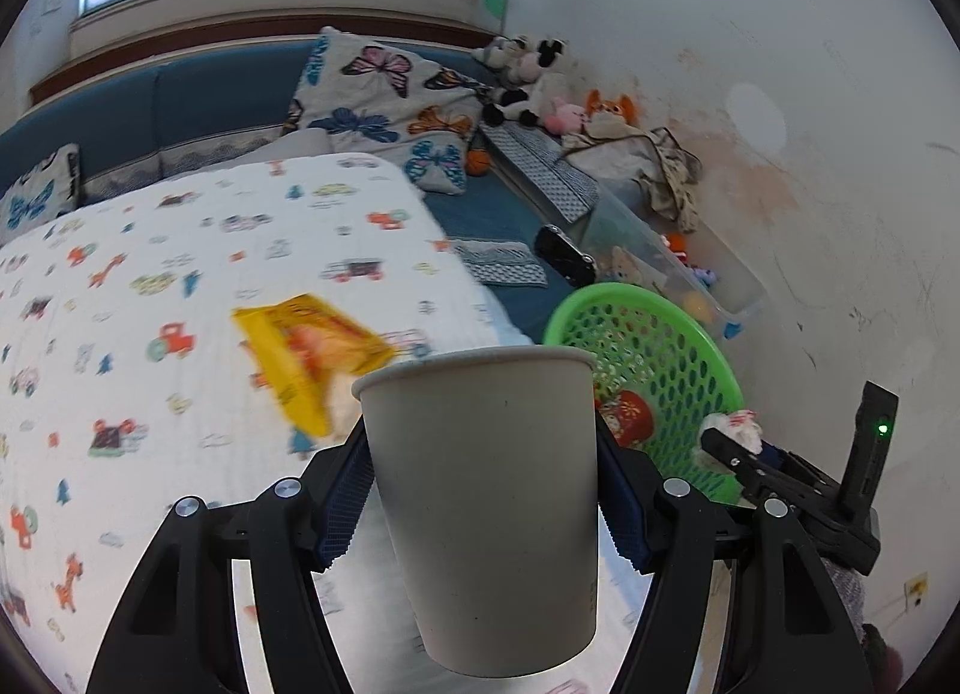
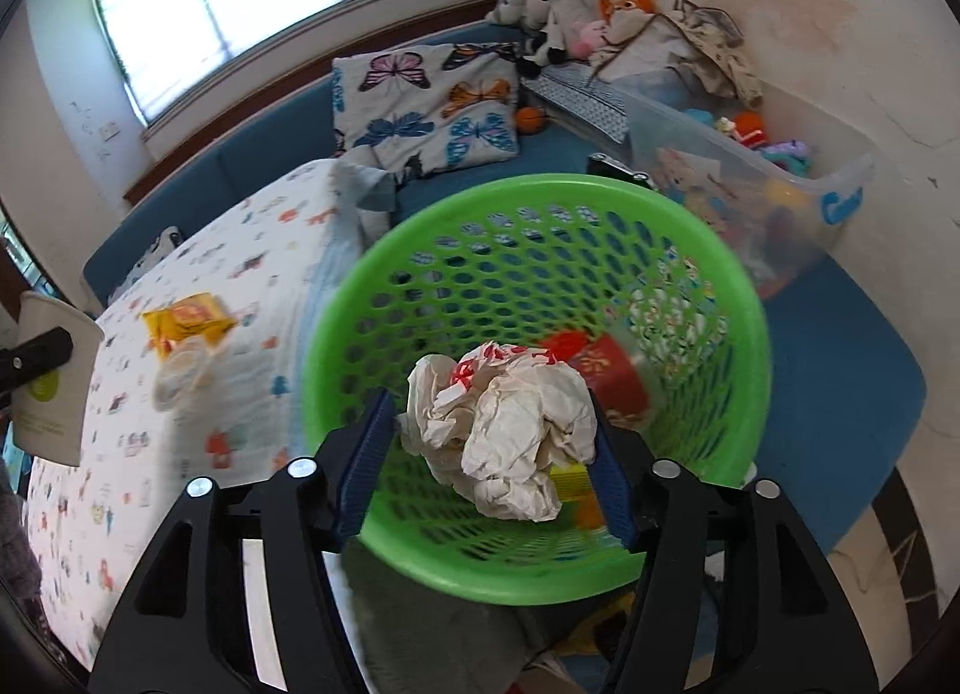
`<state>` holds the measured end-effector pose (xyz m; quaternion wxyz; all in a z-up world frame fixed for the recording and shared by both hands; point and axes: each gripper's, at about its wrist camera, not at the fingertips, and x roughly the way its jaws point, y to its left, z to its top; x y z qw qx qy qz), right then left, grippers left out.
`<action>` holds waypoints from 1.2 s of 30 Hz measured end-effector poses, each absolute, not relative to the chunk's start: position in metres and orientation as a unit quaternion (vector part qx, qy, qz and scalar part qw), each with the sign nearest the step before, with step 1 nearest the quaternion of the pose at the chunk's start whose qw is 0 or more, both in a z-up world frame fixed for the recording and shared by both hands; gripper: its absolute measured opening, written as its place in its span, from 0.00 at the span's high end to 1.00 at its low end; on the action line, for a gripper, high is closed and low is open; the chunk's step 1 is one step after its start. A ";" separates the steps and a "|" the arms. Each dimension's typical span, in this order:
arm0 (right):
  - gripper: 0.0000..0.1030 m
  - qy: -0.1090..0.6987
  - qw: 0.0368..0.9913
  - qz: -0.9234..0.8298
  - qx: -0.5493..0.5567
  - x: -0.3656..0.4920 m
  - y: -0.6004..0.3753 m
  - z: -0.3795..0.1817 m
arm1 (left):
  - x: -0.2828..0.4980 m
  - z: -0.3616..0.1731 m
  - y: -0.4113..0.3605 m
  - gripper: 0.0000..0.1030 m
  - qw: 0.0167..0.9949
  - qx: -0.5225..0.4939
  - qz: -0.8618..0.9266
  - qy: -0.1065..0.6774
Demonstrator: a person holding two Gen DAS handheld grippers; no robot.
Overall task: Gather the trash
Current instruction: 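Carry the tissue and paper cup over the green basket and open both tools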
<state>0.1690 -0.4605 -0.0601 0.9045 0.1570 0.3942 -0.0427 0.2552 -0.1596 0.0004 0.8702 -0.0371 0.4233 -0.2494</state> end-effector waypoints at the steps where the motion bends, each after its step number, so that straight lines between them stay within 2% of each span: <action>1: 0.37 0.394 0.904 -0.045 0.159 0.169 -0.465 -0.061 | 0.256 0.000 -0.168 0.37 0.869 -0.033 -0.253 0.424; 21: 0.31 0.376 0.911 -0.045 0.162 0.136 -0.492 -0.058 | 0.267 -0.020 -0.296 0.36 0.841 0.033 -0.311 0.442; 36: 0.30 0.378 0.908 -0.052 0.176 0.128 -0.503 -0.068 | 0.273 -0.037 -0.331 0.32 0.820 0.018 -0.346 0.456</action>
